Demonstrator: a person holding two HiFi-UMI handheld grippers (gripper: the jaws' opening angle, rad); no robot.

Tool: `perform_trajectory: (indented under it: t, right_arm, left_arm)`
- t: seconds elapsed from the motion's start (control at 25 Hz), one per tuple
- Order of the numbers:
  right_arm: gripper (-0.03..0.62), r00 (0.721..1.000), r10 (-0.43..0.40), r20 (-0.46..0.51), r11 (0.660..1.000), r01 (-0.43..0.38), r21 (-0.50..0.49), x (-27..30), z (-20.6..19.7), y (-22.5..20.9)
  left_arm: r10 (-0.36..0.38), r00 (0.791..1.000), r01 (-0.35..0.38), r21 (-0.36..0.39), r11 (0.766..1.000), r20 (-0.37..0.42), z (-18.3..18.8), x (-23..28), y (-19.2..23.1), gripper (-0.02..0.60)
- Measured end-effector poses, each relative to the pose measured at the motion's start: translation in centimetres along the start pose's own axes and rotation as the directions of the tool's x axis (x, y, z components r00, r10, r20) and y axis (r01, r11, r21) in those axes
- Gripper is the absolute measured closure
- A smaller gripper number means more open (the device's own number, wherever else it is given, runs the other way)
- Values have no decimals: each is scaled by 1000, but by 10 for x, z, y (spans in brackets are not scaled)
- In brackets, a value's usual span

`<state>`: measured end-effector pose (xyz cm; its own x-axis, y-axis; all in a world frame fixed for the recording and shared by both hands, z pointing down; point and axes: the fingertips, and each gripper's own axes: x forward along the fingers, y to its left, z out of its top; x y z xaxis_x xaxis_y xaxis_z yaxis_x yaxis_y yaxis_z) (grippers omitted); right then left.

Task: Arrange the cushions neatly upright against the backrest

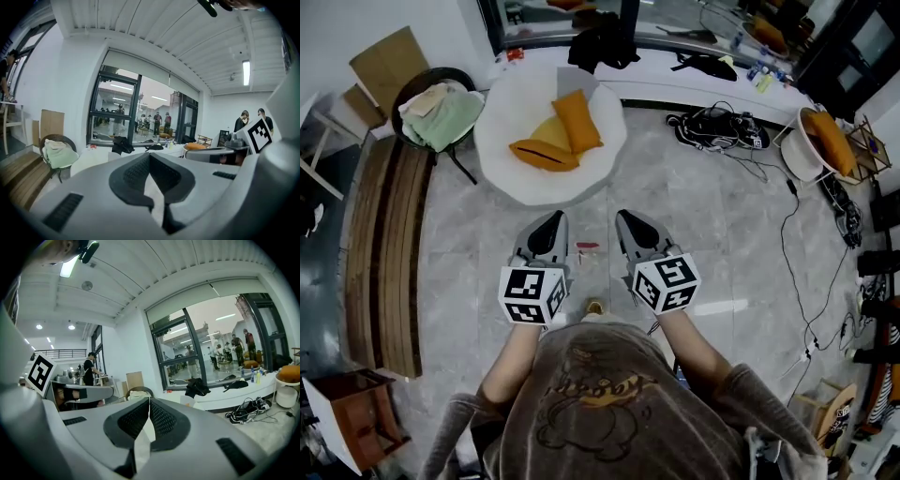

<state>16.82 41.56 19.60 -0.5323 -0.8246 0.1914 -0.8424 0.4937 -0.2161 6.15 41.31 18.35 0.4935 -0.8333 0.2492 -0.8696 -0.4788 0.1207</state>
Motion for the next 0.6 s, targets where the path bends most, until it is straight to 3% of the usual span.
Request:
perform_trajectory:
  t: [0.6]
  right_arm:
    - [572,999,32,-28,999,-33,-16,64,8,-42]
  left_arm:
    - [41,999,-41,-15,999,9,12,65,44,577]
